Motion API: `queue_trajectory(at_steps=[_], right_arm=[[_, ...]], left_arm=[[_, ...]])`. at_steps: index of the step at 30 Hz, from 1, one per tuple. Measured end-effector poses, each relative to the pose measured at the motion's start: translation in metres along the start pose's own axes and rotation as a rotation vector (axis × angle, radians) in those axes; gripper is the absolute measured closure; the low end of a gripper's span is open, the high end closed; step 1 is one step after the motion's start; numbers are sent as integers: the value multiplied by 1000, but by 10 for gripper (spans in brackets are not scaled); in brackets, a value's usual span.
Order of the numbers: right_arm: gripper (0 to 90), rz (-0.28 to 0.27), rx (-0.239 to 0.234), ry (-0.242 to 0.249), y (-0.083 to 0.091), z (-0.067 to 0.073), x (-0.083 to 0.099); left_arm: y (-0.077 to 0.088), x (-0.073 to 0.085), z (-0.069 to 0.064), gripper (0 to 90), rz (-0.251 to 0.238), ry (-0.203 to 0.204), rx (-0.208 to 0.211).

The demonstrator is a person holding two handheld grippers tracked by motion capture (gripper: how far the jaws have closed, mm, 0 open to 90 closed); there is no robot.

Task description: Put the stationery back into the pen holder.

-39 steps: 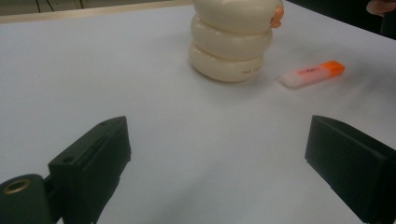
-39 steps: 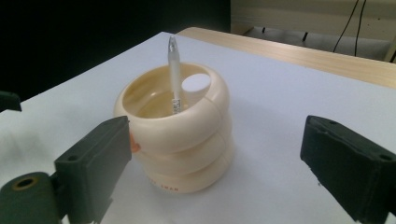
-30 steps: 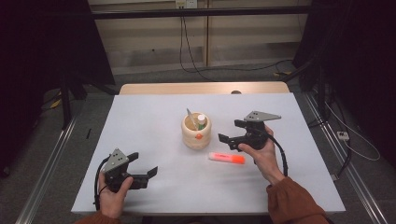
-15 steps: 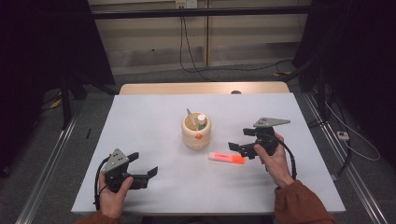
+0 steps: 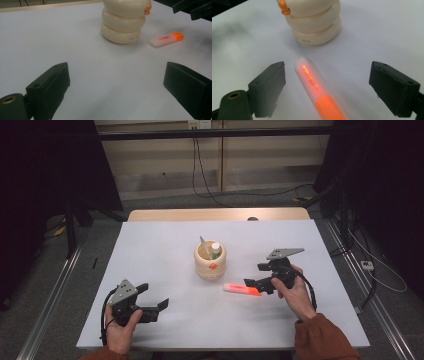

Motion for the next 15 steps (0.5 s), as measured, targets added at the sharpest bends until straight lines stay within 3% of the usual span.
queue_trajectory(at_steps=[6,10,15], right_arm=[[153,59,44,33,0,-4,5],[152,111,10,45,-1,-3,6],[127,212,-33,143,-6,3,5]], left_arm=[[0,0,0,66,3,-2,0],[0,0,0,66,5,-4,0],[-1,0,0,66,6,-4,0]])
Point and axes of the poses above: each handheld gripper's, and its own axes: y roughly backward along the jaws, x roughly out of its underside, z roughly to its left, the point moved 2 cm from there along -y, roughly forward along the jaws, and after that the axes turned 2 degrees about y, right-handed, at the moved point
